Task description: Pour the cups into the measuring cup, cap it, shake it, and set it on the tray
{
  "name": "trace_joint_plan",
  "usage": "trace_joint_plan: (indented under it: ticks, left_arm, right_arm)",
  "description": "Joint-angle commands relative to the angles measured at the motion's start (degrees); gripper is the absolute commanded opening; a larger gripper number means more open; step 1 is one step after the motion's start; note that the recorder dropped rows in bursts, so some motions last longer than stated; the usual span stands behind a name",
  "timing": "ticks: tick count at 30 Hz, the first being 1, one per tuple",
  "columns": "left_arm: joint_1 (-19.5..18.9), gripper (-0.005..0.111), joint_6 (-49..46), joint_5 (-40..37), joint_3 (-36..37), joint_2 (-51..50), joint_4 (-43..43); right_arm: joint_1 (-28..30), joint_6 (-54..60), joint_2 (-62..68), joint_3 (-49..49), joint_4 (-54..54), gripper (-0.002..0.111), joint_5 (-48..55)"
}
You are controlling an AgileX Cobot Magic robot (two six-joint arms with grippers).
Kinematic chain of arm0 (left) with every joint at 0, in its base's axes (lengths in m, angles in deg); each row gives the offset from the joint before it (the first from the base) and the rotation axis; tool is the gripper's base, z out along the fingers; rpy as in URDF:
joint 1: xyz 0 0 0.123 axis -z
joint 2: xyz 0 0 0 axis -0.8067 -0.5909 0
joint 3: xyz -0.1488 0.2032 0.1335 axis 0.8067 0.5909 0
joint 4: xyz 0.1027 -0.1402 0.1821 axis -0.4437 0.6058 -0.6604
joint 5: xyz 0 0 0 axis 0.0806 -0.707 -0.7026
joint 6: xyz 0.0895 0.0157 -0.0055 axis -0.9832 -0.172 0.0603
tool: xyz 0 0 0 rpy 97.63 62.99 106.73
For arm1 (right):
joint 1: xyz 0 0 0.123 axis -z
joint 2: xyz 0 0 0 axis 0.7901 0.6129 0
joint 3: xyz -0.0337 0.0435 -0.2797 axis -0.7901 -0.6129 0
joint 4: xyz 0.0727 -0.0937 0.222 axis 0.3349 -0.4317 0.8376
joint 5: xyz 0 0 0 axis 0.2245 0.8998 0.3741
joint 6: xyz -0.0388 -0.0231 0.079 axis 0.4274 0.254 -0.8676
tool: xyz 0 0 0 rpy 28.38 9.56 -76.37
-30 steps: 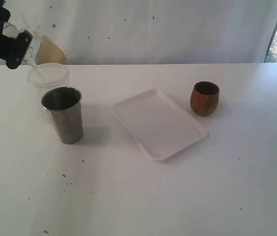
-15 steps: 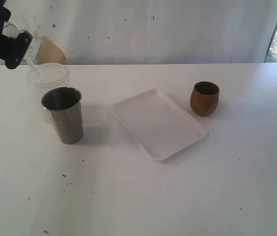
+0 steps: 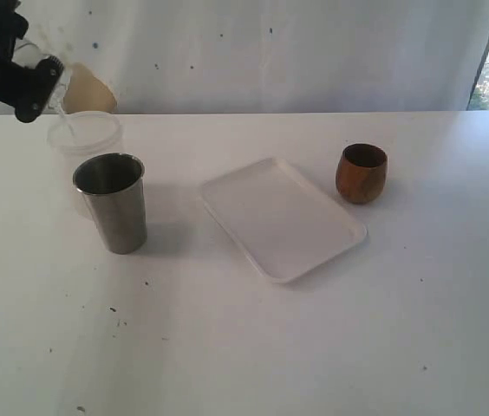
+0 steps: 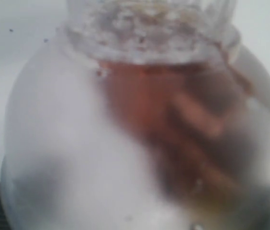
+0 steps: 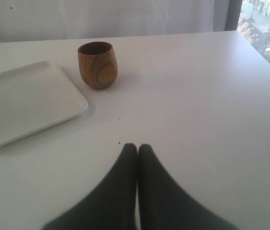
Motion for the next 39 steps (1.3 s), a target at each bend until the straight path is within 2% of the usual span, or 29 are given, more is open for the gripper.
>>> trace_joint_plan:
  ticks: [1,12,20,28,39]
  left_arm:
    - [0.36,0.0,0.46,1.35,-0.7,1.02,-0.69]
    - [0.36,0.0,0.33,2.14,-0.7,1.02,-3.42]
    - [0.36,0.0,0.5,8.93,-0.7,1.02,-3.3]
    - [0.36,0.0,0.26,7.67,-0.7,1.02,-3.3]
    - [0.36,0.0,0.27,10.94,-0.7,1.02,-3.3]
  right_arm:
    - [0.35,-0.79,-0.26,-0.41,-0.51,0.0,-0.17]
    - [0.35,-0.79,-0.26,-0.41,-0.51,0.0,-0.17]
    - [0.35,-0.79,-0.26,-0.41,-0.51,0.0,-0.17]
    - [0.35,-0.79,-0.26,-0.41,-0.51,0.0,-0.17]
    - [0.35,-0.79,-0.26,-0.41,-0.51,0.0,-0.17]
